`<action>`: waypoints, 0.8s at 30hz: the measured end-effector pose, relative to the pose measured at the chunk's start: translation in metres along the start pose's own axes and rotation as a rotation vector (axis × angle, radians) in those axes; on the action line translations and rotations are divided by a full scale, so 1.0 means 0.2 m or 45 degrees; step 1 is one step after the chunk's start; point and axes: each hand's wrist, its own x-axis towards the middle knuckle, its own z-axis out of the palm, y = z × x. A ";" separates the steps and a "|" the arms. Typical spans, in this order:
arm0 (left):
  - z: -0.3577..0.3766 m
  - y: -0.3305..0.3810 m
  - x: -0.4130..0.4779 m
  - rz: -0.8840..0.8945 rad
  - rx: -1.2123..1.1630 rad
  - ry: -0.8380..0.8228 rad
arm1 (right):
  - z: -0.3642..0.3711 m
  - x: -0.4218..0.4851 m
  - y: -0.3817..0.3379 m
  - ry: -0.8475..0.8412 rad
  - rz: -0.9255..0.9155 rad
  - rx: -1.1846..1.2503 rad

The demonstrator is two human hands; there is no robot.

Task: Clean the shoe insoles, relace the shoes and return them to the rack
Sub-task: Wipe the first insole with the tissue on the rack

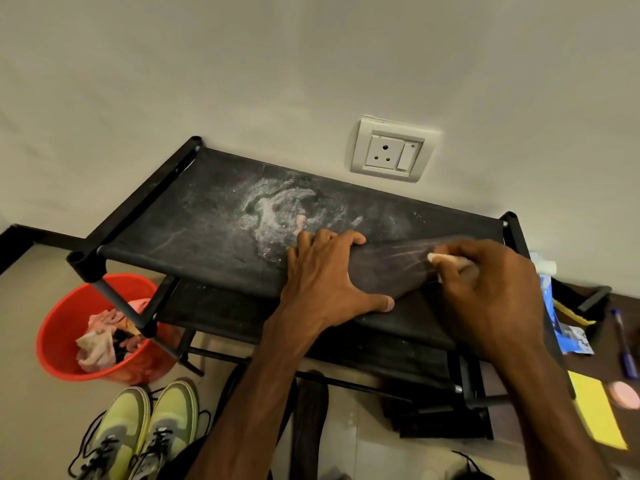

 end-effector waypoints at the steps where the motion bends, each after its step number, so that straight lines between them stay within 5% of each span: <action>1: -0.01 0.00 0.00 0.003 0.022 -0.006 | 0.01 0.00 0.00 -0.003 -0.007 0.040; 8: -0.07 0.00 0.00 0.047 0.233 -0.047 | 0.05 -0.02 -0.08 -0.085 -0.176 0.113; 18: -0.01 0.01 0.02 0.088 0.251 0.024 | 0.04 -0.02 -0.08 -0.367 0.017 -0.066; 24: -0.01 0.02 0.02 0.091 0.285 0.011 | 0.12 0.01 -0.14 -0.242 -0.023 -0.140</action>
